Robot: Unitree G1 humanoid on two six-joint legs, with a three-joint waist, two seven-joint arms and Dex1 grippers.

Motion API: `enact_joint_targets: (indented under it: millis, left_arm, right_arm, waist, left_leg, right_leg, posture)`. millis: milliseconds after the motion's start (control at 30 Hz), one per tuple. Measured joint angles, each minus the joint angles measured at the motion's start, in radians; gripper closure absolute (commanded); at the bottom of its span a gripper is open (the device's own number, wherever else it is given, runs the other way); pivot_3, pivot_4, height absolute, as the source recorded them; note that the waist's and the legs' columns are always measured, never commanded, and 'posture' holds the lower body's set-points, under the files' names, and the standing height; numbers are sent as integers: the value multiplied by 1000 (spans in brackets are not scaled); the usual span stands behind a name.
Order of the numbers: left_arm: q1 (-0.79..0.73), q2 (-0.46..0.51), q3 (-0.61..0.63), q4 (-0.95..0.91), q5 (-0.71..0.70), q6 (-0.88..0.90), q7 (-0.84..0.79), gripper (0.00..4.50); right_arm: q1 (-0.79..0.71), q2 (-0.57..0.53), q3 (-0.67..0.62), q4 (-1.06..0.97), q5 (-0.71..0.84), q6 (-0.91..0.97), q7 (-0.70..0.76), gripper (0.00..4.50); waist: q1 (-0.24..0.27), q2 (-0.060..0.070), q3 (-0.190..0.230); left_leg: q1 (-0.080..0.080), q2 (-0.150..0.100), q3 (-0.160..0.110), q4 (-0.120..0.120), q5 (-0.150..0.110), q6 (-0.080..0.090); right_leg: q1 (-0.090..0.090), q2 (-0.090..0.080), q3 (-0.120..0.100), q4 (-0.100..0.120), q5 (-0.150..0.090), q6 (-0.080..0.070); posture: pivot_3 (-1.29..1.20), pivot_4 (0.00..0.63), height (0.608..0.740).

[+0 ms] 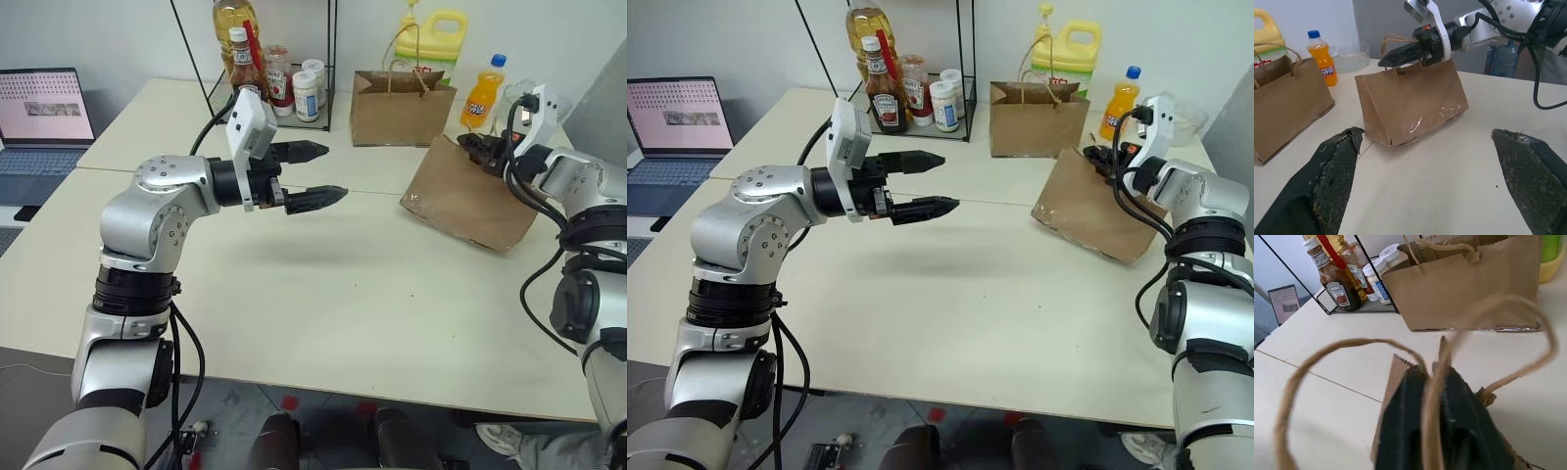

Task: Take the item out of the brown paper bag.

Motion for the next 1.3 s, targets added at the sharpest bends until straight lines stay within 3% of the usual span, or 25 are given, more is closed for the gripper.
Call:
enact_joint_targets:
  millis: [100,333,733,1267,1300]
  left_arm:
    - [0,0,0,0,0,-2,-1,0]
    - [0,0,0,0,1,-3,1,0]
    - [1,-12,0,8,5,-26,6,0]
    - [-1,-21,-3,32,18,-39,5,0]
    - [-1,-20,-3,32,18,-39,6,0]
  right_arm:
    - [6,-1,10,-5,-13,-15,0,4472]
    - [14,-26,40,-44,-53,-1,-26,2151]
    - [50,-66,39,-156,-67,190,-70,2151]
    - [-108,5,-50,154,-30,85,-136,2151]
    - [-108,12,-61,166,-29,66,-138,2313]
  waist:
    - [-1,0,0]
    - [-1,0,0]
    - [-2,0,0]
    - [-5,0,0]
    - [-6,0,0]
  left_leg:
    - [0,0,0,0,0,0]
    - [0,0,0,0,0,0]
    - [-1,0,0,2,0,0]
    - [-1,0,0,1,0,0]
    - [-1,0,0,1,0,0]
  right_leg:
    - [0,0,0,0,0,0]
    - [0,0,0,0,0,0]
    - [0,0,0,1,0,0]
    - [0,0,0,1,0,0]
    - [0,0,0,1,0,0]
  posture:
    - [0,150,740]
    - [0,150,740]
    - [0,150,740]
    - [0,150,740]
    - [0,150,740]
